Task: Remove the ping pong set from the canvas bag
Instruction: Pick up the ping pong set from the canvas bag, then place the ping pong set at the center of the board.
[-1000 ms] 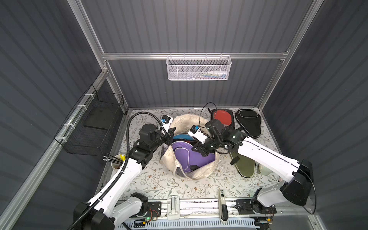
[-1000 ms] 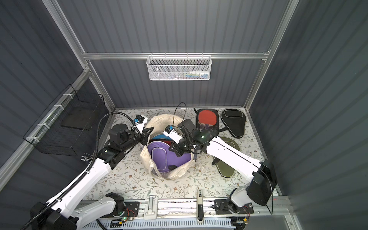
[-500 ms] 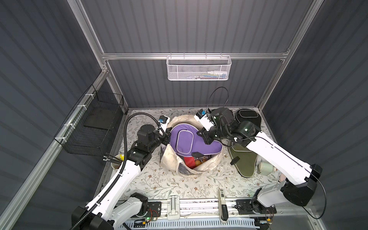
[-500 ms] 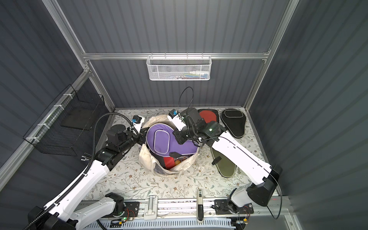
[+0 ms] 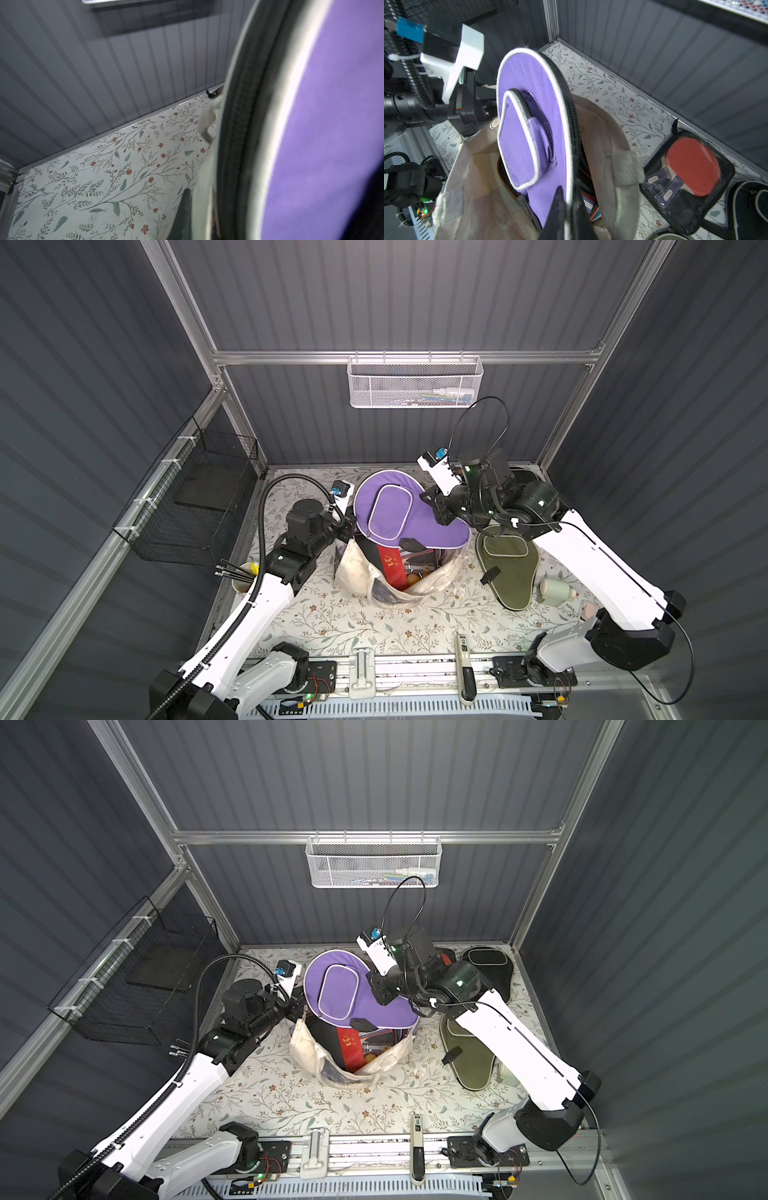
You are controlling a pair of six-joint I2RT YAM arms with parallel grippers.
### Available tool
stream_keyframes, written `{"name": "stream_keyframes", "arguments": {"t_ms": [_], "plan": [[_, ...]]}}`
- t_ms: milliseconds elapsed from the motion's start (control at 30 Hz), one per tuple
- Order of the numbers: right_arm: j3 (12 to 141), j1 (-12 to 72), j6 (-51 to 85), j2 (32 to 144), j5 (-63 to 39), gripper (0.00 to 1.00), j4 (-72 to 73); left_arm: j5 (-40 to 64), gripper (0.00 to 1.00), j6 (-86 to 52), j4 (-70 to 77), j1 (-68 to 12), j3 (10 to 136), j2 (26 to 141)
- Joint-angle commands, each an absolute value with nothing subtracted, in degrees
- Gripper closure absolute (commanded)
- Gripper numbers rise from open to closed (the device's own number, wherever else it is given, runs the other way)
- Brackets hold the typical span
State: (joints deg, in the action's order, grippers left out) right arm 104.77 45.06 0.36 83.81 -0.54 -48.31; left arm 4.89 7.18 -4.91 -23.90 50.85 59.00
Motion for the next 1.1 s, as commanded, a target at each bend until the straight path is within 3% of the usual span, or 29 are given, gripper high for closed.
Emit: {"name": "stream_keyframes", "arguments": {"t_ms": [0, 433, 633, 800, 933, 1067], "plan": [[107.78, 44.09, -0.6, 81.97, 0.61, 1.0, -46.85, 5.71, 1.0, 9.17, -3.24, -23.91, 53.19, 58.59], [105.53, 42.55, 0.27, 80.91, 2.5, 1.0, -45.04, 5.98, 1.0, 9.43, -3.69, -23.91, 54.45, 59.1], [95.52, 46.82, -5.79, 78.89, 22.61, 1.0, -36.27, 5.72, 1.0, 9.12, -4.13, -23.92, 54.75, 59.65], [88.46, 50.8, -7.46, 78.28, 33.32, 1.0, -28.05, 6.13, 1.0, 8.79, -3.95, -23.91, 54.73, 60.76], [86.0, 53.57, -7.07, 78.18, 33.99, 1.0, -23.66, 6.67, 1.0, 8.44, -3.35, -23.91, 54.78, 61.77], [85.44, 53.96, -5.65, 76.73, 27.32, 1.0, -22.59, 7.19, 1.0, 8.18, -3.08, -23.91, 55.16, 62.68]]}}
